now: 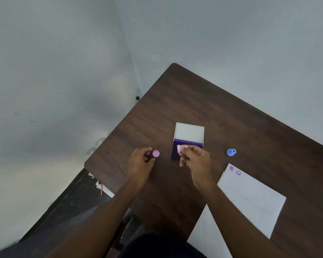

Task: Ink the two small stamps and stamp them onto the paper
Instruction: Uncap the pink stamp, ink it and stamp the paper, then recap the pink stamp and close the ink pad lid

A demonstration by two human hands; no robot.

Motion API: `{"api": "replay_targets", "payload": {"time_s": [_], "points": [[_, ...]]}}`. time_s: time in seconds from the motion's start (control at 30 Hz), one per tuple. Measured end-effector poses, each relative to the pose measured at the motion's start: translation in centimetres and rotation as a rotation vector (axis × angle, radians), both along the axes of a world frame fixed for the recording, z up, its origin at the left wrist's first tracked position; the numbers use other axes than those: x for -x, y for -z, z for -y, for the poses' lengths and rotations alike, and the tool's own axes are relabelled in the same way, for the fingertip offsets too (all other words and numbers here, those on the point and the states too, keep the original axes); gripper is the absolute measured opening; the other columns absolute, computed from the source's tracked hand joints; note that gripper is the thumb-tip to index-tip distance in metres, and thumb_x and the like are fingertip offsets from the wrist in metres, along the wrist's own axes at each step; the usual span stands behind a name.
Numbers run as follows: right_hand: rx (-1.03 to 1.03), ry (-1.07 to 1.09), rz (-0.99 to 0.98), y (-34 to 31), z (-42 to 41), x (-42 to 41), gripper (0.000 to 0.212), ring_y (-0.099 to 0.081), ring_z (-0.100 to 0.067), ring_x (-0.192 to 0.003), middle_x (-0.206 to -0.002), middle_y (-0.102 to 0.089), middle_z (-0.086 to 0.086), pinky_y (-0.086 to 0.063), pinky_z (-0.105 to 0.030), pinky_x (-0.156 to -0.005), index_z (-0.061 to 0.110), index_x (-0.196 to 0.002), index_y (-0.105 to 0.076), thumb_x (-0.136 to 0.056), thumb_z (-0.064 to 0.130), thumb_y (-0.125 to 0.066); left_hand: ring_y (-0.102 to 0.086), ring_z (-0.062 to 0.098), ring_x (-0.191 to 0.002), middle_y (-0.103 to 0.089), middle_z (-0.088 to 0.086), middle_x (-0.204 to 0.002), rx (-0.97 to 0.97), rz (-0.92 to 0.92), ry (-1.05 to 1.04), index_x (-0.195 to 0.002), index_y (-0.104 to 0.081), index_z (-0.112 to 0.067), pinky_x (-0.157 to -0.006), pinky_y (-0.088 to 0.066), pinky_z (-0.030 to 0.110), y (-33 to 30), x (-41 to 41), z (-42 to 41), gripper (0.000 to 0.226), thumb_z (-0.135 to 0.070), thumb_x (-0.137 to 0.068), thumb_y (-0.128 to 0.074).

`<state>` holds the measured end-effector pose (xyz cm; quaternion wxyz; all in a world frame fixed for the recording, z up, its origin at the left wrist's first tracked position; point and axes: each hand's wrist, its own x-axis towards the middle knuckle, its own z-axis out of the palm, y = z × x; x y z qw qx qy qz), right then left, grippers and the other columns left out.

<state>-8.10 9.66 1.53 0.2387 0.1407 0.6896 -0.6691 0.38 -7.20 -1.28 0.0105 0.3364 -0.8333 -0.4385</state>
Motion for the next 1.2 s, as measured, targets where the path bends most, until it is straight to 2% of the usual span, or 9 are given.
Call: {"api": "replay_targets", "payload": {"time_s": [0.1,0.27,0.5,0.6,0.73,0.8,0.93,1.07,1.2], "points": [[0.011,-0.009,-0.001,0.2,0.3,-0.5,0.008,-0.057,-0.027,-0.057,-0.071,-0.069,-0.016,-0.053,-0.043,-0.060,0.014,-0.081,-0.075,-0.083,0.015,-0.067,-0.054,0.007,-0.077,-0.061,0.001,-0.107,0.034,0.050,0.024,-0.122,-0.062,-0.014,-0.073,-0.045,0.014,1.3,0.1,0.3,0.047,-0.013,-0.077,-0.078],[-0.033,-0.030,0.014,0.3,0.5,-1.0,0.009,-0.058,-0.027,-0.057,-0.071,-0.070,-0.015,-0.053,-0.043,-0.062,0.016,-0.081,-0.075,-0.085,0.014,-0.067,-0.056,0.008,-0.090,-0.058,-0.004,-0.111,0.068,0.063,0.102,-0.122,-0.062,-0.019,-0.086,-0.052,0.026,2.1,0.9,0.0,0.058,-0.020,-0.069,-0.085],[-0.060,-0.047,-0.001,0.2,0.8,-1.5,0.012,-0.061,-0.026,-0.058,-0.069,-0.071,-0.009,-0.055,-0.040,-0.060,0.022,-0.078,-0.076,-0.086,0.017,-0.068,-0.055,-0.001,-0.076,-0.063,-0.009,-0.095,0.057,0.037,0.048,-0.099,-0.072,-0.022,-0.072,-0.046,0.009,2.6,1.3,0.1,0.027,-0.025,-0.074,-0.082],[-0.066,-0.046,-0.010,0.1,0.8,-1.5,0.013,-0.061,-0.028,-0.058,-0.070,-0.071,-0.009,-0.056,-0.042,-0.062,0.025,-0.078,-0.076,-0.086,0.018,-0.068,-0.060,-0.002,-0.078,-0.065,-0.014,-0.093,-0.060,0.051,-0.062,-0.100,-0.070,-0.026,-0.067,-0.043,0.007,2.3,1.3,0.1,0.025,-0.035,-0.078,-0.078],[-0.055,-0.040,-0.009,0.1,0.7,-1.4,0.011,-0.062,-0.029,-0.059,-0.070,-0.072,-0.010,-0.057,-0.045,-0.064,0.024,-0.078,-0.076,-0.085,0.019,-0.069,-0.070,0.009,-0.066,-0.074,-0.007,-0.083,-0.341,0.061,-0.158,-0.102,-0.068,-0.021,-0.057,-0.055,0.018,1.5,1.4,0.1,0.028,-0.031,-0.078,-0.078],[-0.029,-0.036,0.000,0.0,0.8,-1.4,0.007,-0.061,-0.030,-0.059,-0.072,-0.072,-0.013,-0.056,-0.047,-0.065,0.019,-0.081,-0.076,-0.084,0.018,-0.070,-0.071,0.009,-0.070,-0.075,-0.005,-0.085,-0.409,0.010,-0.113,-0.102,-0.069,-0.021,-0.060,-0.057,0.021,0.7,1.3,-0.1,0.026,-0.028,-0.078,-0.079],[-0.011,-0.022,0.017,-0.2,1.1,-1.4,0.006,-0.061,-0.031,-0.060,-0.073,-0.072,-0.014,-0.057,-0.049,-0.068,0.016,-0.083,-0.076,-0.081,0.022,-0.073,-0.068,-0.003,-0.083,-0.073,-0.016,-0.092,-0.418,-0.100,-0.011,-0.100,-0.072,-0.025,-0.068,-0.051,0.010,-0.9,1.2,-0.7,0.026,-0.016,-0.076,-0.080],[-0.002,-0.028,0.010,-0.3,1.2,-1.6,0.008,-0.062,-0.029,-0.060,-0.073,-0.073,-0.012,-0.058,-0.048,-0.068,0.019,-0.083,-0.076,-0.079,0.025,-0.075,-0.069,0.001,-0.088,-0.074,-0.008,-0.099,-0.435,-0.127,0.073,-0.108,-0.073,-0.018,-0.071,-0.053,0.013,-1.7,1.4,-0.7,0.034,-0.011,-0.076,-0.080],[-0.005,-0.069,-0.019,-0.4,1.2,-1.9,0.014,-0.063,-0.027,-0.060,-0.074,-0.073,-0.010,-0.057,-0.044,-0.067,0.019,-0.086,-0.076,-0.076,0.030,-0.076,-0.068,0.006,-0.094,-0.071,0.001,-0.114,-0.300,-0.058,0.180,-0.123,-0.066,-0.012,-0.085,-0.055,0.019,-1.8,1.9,-0.6,0.044,-0.006,-0.080,-0.075]]}}
